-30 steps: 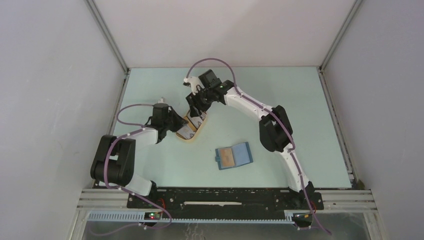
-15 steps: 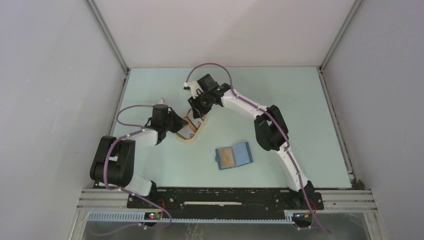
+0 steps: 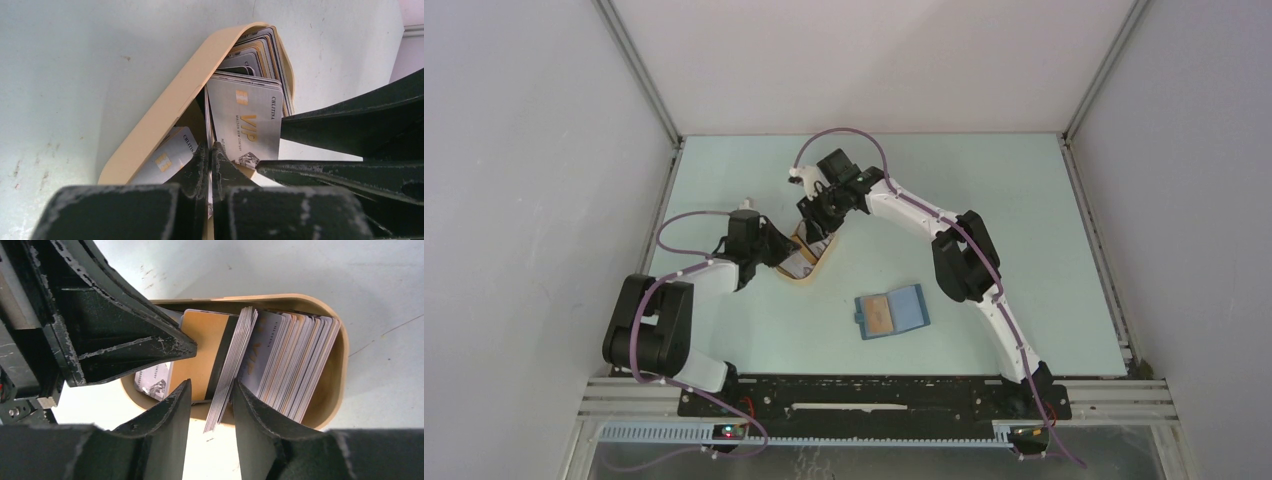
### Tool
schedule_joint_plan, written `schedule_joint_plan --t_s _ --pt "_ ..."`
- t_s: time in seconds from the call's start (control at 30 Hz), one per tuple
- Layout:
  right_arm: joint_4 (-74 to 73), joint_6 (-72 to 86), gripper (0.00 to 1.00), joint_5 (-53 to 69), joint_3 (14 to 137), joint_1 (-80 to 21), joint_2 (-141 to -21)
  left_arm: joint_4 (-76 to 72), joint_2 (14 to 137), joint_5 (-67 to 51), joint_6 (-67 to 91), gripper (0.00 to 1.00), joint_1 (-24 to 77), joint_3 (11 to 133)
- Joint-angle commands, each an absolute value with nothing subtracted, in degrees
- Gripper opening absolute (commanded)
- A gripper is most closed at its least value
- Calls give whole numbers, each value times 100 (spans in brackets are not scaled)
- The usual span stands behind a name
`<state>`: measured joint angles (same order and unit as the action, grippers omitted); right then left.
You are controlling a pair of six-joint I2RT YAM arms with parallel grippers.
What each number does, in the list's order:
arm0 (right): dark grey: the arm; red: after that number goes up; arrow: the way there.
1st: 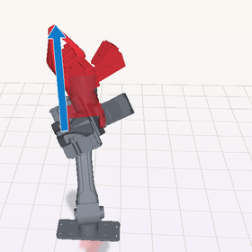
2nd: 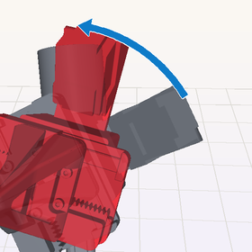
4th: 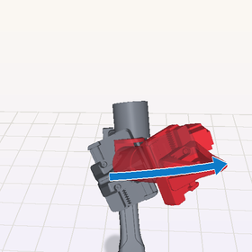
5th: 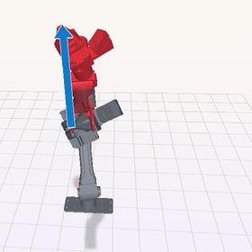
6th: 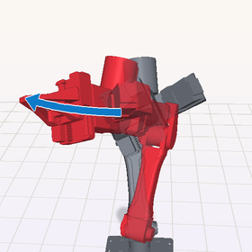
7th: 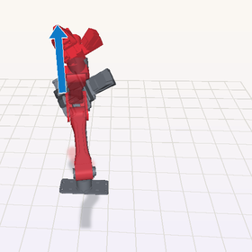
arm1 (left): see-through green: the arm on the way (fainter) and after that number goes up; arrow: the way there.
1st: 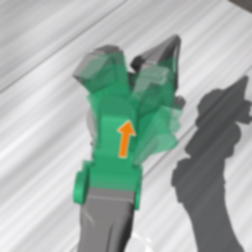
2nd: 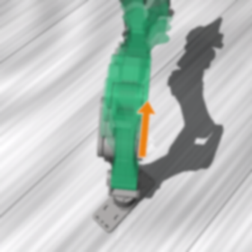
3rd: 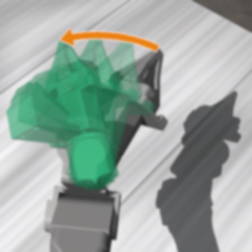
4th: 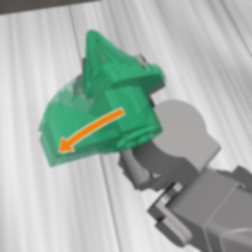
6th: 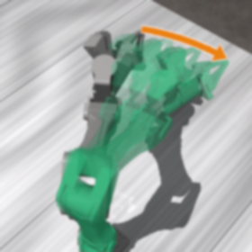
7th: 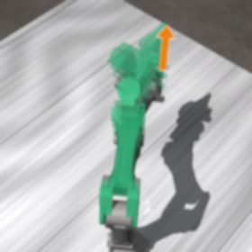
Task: Put the credit cards into the card holder
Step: Pick up the credit card from the storage box.
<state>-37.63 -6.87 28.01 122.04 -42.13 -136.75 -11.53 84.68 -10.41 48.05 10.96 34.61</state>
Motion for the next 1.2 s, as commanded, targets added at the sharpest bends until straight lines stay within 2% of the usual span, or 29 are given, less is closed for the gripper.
schedule_joint_plan --t_s 0.0,0.27,0.57,0.67,0.93,1.07,1.17 --pt "-3827 -546 46 3216 12424 -4285 -13561 -966 8334 -1037 4676 0 1082 3314" --pt "-3922 -76 49 3643 12668 -4169 -13851 -958 8306 -1029 4658 0 1082 3296" --pt "-4151 -26 48 3297 12994 -4070 -14175 -956 8312 -1011 4641 0 1089 3286" --pt "-4177 -26 42 3203 13007 -4052 -14192 -956 8335 -1029 4641 0 1081 3296" --pt "-4225 -223 12 2690 13096 -4032 -14040 -869 8230 -948 4589 0 1082 3274" --pt "-4156 -238 10 2717 13104 -3970 -13915 -786 8184 -893 4560 2 1081 3270" --pt "-4130 -229 14 2873 13136 -3917 -13881 -752 8166 -873 4540 3 1081 3261"
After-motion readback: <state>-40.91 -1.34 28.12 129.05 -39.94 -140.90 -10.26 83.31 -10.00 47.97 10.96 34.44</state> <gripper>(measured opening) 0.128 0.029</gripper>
